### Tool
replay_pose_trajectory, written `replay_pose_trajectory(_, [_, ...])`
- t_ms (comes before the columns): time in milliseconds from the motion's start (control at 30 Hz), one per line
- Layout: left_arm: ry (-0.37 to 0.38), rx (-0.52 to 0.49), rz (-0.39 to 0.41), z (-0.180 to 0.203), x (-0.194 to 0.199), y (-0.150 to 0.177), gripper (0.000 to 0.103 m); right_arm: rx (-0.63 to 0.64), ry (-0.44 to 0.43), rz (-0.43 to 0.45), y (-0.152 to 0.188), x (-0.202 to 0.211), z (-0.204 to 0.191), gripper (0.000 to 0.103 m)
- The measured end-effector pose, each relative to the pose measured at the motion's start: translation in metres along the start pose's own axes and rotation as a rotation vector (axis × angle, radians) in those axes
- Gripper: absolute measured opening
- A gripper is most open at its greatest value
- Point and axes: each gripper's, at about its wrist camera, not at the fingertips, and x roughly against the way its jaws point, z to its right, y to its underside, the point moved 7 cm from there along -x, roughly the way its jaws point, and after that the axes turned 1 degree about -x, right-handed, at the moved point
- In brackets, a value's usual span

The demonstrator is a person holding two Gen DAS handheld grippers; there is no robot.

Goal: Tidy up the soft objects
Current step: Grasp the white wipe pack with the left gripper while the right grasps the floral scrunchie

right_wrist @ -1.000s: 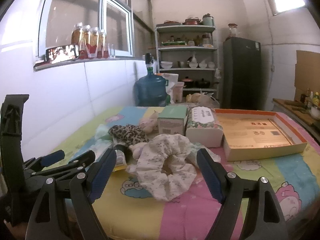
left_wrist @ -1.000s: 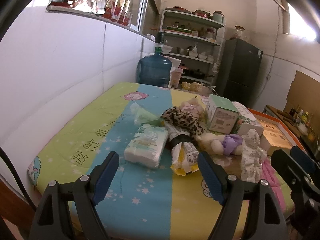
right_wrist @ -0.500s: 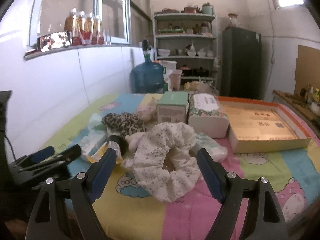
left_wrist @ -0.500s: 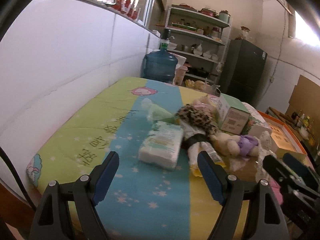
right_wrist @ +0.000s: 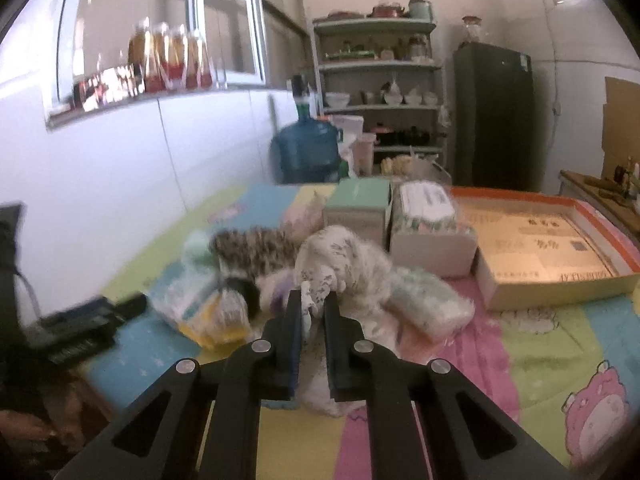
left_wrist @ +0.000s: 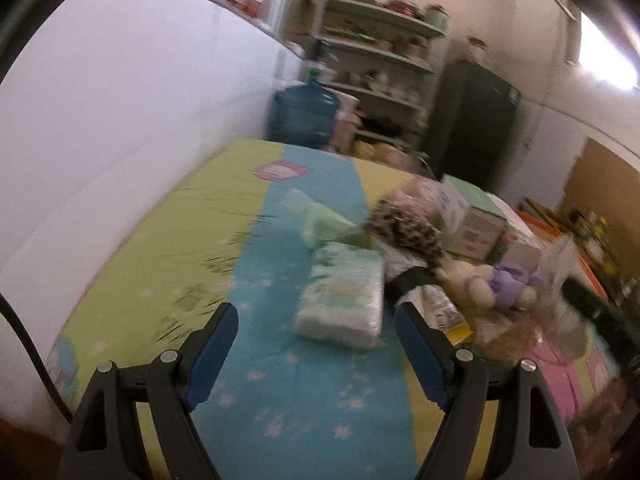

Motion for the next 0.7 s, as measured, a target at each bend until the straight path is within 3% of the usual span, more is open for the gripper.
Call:
replay_pose_trajectory(100, [0.035, -0.03, -0.055, 0.007, -0.02, -0.003, 0.081, 0.013, -0.02, 0.047, -0.016, 0.014, -0.005, 0.01])
replay_pose_trajectory(167, [0.017, -0.047, -0.08, 0.007, -0.033, -0.003, 0.081, 0.021, -0.029, 0.066, -0.023, 0.02, -0.008, 0.01])
replay_pose_trajectory(367, [0.013, -0.076, -0.119, 0.01, -0.058, 0.002, 0.079, 0.001, -0.063, 0.045, -0.023, 0.017, -0.009, 0.01])
replay_pose_trajectory(467, [-0.016, -0.067, -0.098, 0.006, -0.058, -0.001, 0.066, -0.006, -0.076, 0.031, -0.022, 0.015, -0.009, 0.01])
replay_pose_trajectory(533, [-0.03, -0.046, -0.081, 0.001, -0.056, -0.001, 0.049, -0.004, -0.08, 0.03, -0.022, 0.013, -0.008, 0.01])
replay_pose_trajectory(700, [-0.012, 0.014, -0.044, -0.008, -0.046, 0.0, 0.043, 0.002, -0.102, 0.016, -0.024, 0.003, -0.009, 0.01])
